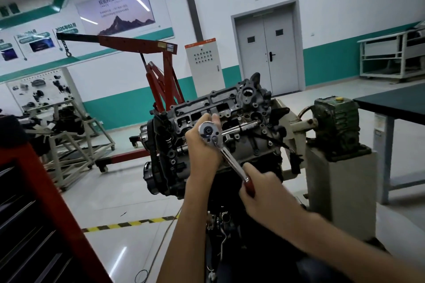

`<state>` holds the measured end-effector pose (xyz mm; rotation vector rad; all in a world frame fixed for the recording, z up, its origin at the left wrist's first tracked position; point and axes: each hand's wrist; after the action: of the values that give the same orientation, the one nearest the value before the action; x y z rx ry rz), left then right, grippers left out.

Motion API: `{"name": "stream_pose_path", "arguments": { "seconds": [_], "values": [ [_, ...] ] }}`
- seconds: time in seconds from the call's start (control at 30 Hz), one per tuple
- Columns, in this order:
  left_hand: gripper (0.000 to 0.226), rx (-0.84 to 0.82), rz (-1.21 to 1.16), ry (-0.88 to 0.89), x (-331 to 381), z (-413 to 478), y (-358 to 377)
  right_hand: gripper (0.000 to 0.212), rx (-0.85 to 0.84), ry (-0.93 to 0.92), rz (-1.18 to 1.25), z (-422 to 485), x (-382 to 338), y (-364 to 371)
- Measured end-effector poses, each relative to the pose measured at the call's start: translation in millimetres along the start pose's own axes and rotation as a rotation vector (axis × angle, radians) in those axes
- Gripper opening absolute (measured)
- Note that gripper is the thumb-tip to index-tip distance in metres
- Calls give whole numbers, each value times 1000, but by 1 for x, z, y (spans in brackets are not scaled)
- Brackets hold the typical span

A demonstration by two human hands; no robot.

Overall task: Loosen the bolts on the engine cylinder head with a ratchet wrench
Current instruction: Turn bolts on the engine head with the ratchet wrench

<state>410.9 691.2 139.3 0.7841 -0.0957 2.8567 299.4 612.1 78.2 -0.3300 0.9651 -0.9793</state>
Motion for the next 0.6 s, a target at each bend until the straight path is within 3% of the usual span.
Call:
{"name": "stream_pose_path", "arguments": {
  "seconds": [0.1, 0.17, 0.3, 0.47, 0.6],
  "values": [
    [40, -46, 6, -25, 0, -2, -18, 8, -113, -211, -397, 29, 11, -52],
    [42, -119, 52, -5, 3, 1, -23, 9, -88, -333, -648, 59, 10, -88],
    [31, -264, 104, 44, 6, 8, -24, 27, 21, -397, -820, 97, 4, -125],
    [36, -12, 27, 33, -1, -3, -15, 26, 56, -181, -578, 48, 12, -70],
    [29, 94, -4, -58, 4, -6, 6, 22, 25, 83, -22, -2, -7, 3]
  ]
}}
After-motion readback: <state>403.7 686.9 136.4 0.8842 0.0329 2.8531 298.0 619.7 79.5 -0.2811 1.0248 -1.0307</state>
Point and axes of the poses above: each hand's wrist, its own z-axis towards the middle knuckle, its own y-axis out of the palm, x = y × z, and after that the axes turned 3 degrees about y, right-handed
